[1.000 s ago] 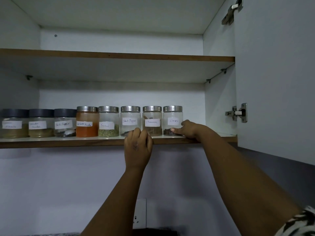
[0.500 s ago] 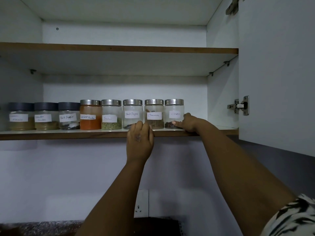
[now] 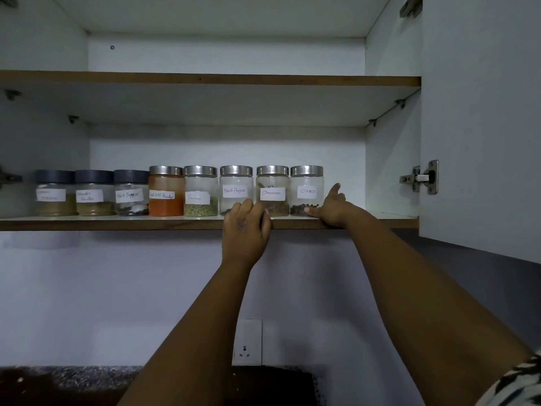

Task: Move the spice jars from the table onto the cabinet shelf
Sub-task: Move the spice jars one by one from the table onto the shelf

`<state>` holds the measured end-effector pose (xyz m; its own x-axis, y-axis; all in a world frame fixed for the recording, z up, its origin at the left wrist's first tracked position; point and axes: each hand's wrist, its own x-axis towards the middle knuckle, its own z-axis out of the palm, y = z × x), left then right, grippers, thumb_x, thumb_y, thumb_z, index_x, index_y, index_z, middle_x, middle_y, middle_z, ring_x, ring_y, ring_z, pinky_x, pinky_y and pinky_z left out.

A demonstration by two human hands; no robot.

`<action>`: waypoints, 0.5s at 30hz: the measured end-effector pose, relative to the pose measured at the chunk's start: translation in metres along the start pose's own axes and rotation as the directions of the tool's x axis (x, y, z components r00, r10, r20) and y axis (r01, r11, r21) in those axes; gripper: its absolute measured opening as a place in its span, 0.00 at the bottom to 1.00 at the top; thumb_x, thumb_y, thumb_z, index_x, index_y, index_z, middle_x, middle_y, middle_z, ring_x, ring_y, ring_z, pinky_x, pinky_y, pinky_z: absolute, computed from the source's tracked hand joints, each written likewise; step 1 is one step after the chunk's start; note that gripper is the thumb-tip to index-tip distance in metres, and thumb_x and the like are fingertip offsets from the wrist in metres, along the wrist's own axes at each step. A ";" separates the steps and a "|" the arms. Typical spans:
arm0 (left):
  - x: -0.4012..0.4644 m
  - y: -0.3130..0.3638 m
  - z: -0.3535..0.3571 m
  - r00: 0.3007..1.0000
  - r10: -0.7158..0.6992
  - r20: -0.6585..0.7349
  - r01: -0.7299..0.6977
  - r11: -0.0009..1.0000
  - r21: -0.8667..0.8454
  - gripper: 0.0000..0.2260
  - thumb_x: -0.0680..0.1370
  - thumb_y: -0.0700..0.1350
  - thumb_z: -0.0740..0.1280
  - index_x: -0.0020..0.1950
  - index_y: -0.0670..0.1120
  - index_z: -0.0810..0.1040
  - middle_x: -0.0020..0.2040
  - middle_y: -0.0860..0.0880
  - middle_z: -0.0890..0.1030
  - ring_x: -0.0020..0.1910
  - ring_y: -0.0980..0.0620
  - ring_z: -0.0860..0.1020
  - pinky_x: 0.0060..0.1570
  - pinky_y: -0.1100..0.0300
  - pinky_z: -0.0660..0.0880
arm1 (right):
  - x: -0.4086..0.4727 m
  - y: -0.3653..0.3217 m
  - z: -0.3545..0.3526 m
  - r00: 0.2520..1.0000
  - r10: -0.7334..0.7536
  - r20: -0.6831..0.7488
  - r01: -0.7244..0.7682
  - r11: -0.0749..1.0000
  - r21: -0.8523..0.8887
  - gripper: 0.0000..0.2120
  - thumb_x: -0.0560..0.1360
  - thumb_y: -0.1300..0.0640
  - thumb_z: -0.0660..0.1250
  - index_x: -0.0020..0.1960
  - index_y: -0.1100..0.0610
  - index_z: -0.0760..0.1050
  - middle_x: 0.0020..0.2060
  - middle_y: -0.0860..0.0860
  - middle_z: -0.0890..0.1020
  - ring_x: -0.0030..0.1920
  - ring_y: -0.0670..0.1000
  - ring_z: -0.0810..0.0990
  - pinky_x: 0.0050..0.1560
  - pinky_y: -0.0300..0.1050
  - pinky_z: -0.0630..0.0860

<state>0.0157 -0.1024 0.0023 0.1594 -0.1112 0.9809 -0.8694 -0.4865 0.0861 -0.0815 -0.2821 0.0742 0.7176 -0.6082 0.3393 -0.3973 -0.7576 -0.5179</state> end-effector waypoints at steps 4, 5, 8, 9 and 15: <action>-0.002 0.007 -0.005 0.999 -0.049 0.011 0.049 0.999 -0.007 0.08 0.78 0.41 0.62 0.40 0.40 0.74 0.38 0.45 0.73 0.39 0.46 0.70 0.40 0.51 0.68 | -0.017 0.007 0.009 0.994 -0.042 -0.102 0.019 0.977 -0.212 0.42 0.80 0.35 0.48 0.78 0.59 0.31 0.79 0.61 0.46 0.76 0.62 0.59 0.71 0.58 0.59; -0.003 0.010 -0.007 0.998 -0.059 0.016 0.060 0.998 -0.014 0.08 0.78 0.41 0.62 0.40 0.40 0.73 0.38 0.44 0.73 0.39 0.46 0.70 0.40 0.51 0.68 | -0.023 0.008 0.012 0.988 -0.062 -0.140 0.027 0.971 -0.239 0.39 0.81 0.36 0.45 0.78 0.59 0.33 0.79 0.60 0.47 0.76 0.61 0.60 0.71 0.58 0.58; -0.012 0.015 -0.015 0.997 -0.052 0.050 0.054 0.998 -0.030 0.06 0.78 0.40 0.62 0.43 0.39 0.74 0.41 0.43 0.75 0.42 0.45 0.72 0.42 0.51 0.70 | -0.049 0.015 0.024 0.954 -0.154 -0.257 0.078 0.956 -0.284 0.33 0.82 0.39 0.44 0.80 0.58 0.48 0.78 0.57 0.54 0.76 0.59 0.59 0.74 0.58 0.53; -0.016 0.014 -0.016 0.997 -0.045 0.068 0.049 0.997 -0.056 0.04 0.77 0.39 0.62 0.46 0.39 0.75 0.45 0.43 0.76 0.45 0.45 0.73 0.45 0.51 0.72 | -0.058 0.019 0.032 0.931 -0.206 -0.302 0.110 0.946 -0.304 0.30 0.82 0.41 0.45 0.79 0.55 0.52 0.78 0.56 0.56 0.76 0.58 0.57 0.75 0.58 0.50; -0.108 -0.007 -0.034 0.961 -0.237 0.140 0.261 0.945 -0.195 0.18 0.77 0.42 0.64 0.67 0.41 0.73 0.64 0.44 0.74 0.63 0.46 0.73 0.61 0.51 0.73 | -0.119 0.043 0.127 0.834 -0.288 -0.471 0.198 0.952 -0.232 0.29 0.83 0.47 0.52 0.80 0.52 0.47 0.79 0.56 0.44 0.79 0.57 0.42 0.76 0.55 0.42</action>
<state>-0.0109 -0.0576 -0.0981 0.4246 -0.1129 0.8983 -0.8715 -0.3198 0.3717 -0.1113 -0.2123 -0.0880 0.4431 -0.4002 0.8022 -0.3687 -0.8970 -0.2438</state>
